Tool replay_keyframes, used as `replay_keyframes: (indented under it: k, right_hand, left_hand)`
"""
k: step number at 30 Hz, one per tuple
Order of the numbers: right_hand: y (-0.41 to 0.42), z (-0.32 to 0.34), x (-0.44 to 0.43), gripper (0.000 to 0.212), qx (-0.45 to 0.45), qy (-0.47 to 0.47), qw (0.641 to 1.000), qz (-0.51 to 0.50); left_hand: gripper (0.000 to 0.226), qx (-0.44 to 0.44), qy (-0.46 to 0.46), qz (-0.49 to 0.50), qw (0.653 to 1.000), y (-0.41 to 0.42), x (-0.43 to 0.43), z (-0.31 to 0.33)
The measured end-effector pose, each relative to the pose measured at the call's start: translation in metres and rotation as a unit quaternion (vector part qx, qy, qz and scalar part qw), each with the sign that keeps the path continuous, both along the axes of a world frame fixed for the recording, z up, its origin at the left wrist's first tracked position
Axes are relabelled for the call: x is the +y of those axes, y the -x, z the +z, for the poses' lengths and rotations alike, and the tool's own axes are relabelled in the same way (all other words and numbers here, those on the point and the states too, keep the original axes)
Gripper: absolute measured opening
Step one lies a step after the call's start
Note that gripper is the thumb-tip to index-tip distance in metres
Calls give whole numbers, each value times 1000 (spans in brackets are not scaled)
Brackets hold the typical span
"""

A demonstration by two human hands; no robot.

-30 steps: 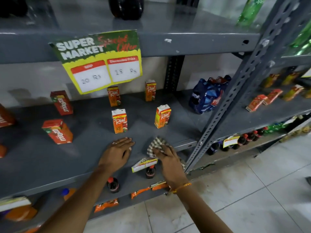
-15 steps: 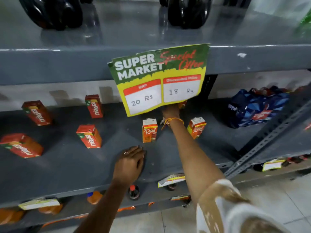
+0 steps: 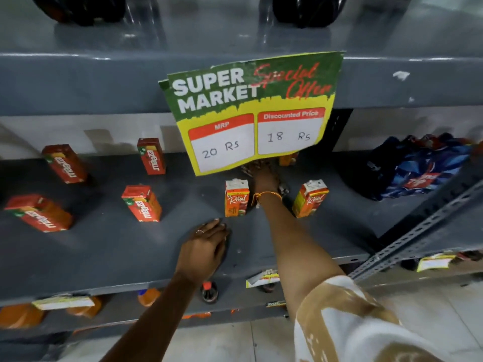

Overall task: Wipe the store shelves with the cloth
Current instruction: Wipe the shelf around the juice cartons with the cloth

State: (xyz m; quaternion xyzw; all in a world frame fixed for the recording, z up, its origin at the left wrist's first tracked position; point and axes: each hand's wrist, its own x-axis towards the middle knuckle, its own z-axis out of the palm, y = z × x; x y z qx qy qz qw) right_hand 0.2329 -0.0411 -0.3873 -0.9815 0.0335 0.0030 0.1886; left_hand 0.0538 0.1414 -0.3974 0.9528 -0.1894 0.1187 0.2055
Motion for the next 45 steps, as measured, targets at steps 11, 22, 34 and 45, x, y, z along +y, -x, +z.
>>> replay_keyframes:
  k: [11,22,34,45]
  right_hand:
    - [105,-14,7,52,-26,-57,998,-21]
    - [223,16,-18,56,-12,-105,994,0]
    - [146,38,-11,51,-31,-100,994,-44]
    - [199,22,4,49,15,20,998,-64]
  left_hand:
    - [39,-13,21,-6,1000,5,-1,4]
    - [45,-10,39,6,999,8,1,1]
    - [24,-38,36,11,999,6,-1,0]
    - [33,-19,41,0,999,8,-2,8]
